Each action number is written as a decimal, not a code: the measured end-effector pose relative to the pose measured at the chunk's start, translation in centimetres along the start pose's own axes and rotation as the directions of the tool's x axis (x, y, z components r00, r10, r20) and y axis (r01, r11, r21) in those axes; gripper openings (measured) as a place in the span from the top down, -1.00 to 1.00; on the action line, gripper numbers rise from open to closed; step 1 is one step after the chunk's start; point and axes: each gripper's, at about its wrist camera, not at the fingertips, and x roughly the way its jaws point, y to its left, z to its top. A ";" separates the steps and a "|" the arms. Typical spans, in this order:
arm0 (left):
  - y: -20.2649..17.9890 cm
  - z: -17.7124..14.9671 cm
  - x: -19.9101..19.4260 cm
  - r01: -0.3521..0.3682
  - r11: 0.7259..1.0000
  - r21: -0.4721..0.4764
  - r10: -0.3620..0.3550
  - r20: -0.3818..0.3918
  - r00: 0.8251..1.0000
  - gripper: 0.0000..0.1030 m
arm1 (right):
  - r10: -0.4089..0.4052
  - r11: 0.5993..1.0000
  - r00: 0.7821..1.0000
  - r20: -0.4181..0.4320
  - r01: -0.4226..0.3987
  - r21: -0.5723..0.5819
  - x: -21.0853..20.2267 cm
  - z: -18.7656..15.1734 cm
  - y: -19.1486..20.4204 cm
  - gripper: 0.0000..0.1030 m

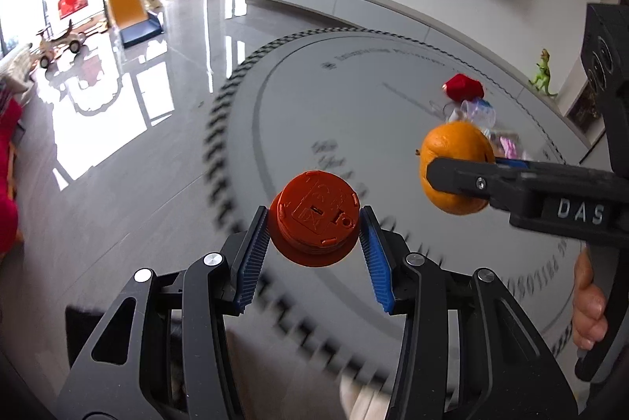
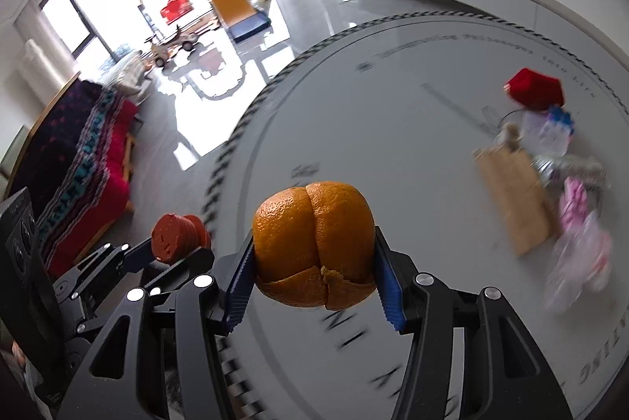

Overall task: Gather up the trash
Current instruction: 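Carry cap and orange to the trash bag and open both tools, then move both tools back over the table, then grasp the cardboard piece with the left tool while the right tool grasps a plastic bag, then carry cardboard and plastic bag to the trash bag and open both tools, then move both tools back over the table, then grasp the clear plastic cup with the left tool while the right tool grasps the pink block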

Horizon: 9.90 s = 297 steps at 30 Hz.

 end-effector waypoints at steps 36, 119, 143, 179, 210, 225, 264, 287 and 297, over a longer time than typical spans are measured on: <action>16.7 -22.5 -12.5 -0.331 0.881 -0.339 0.308 -0.120 0.944 -0.88 | 0.217 0.909 0.929 -0.300 -0.304 -0.284 8.0 -15.4 24.6 -0.46; -23.0 7.8 19.4 -0.024 1.000 0.004 0.024 -0.304 0.952 -0.88 | -0.330 0.828 0.932 0.152 0.209 0.520 -8.0 -4.1 -28.5 0.21; -15.7 3.1 8.4 0.106 0.989 0.105 -0.087 -0.171 0.981 0.31 | -0.275 0.883 0.941 0.199 0.166 0.439 -9.8 -4.1 -19.0 0.20; 16.2 -20.5 -8.9 -0.396 0.864 -0.311 0.346 -0.204 0.916 0.27 | 0.166 0.954 0.972 -0.166 -0.201 -0.223 7.3 -12.6 21.5 0.19; 12.4 -15.8 -9.5 -0.395 0.895 -0.208 0.373 -0.137 0.918 -0.88 | 0.181 0.962 0.979 -0.096 -0.196 -0.188 4.4 -11.4 17.9 -0.44; 1.9 -5.9 -3.1 -0.213 0.977 -0.027 0.209 -0.089 0.974 -0.88 | 0.047 0.999 0.998 0.049 -0.048 0.013 0.0 -5.6 3.4 -0.44; -19.6 10.0 13.6 0.117 0.961 0.251 -0.074 -0.173 0.982 -0.88 | -0.229 0.934 0.973 -0.002 0.220 0.282 0.0 0.0 -24.9 0.23; -27.0 14.0 22.4 0.172 0.943 0.283 -0.113 -0.213 0.971 -0.12 | -0.330 0.855 0.941 0.077 0.263 0.447 -4.0 -0.4 -30.3 0.22; -25.7 12.7 18.6 0.203 0.938 0.281 -0.160 -0.169 0.972 -0.12 | -0.330 0.855 0.938 0.104 0.251 0.453 -5.5 -0.6 -28.8 0.22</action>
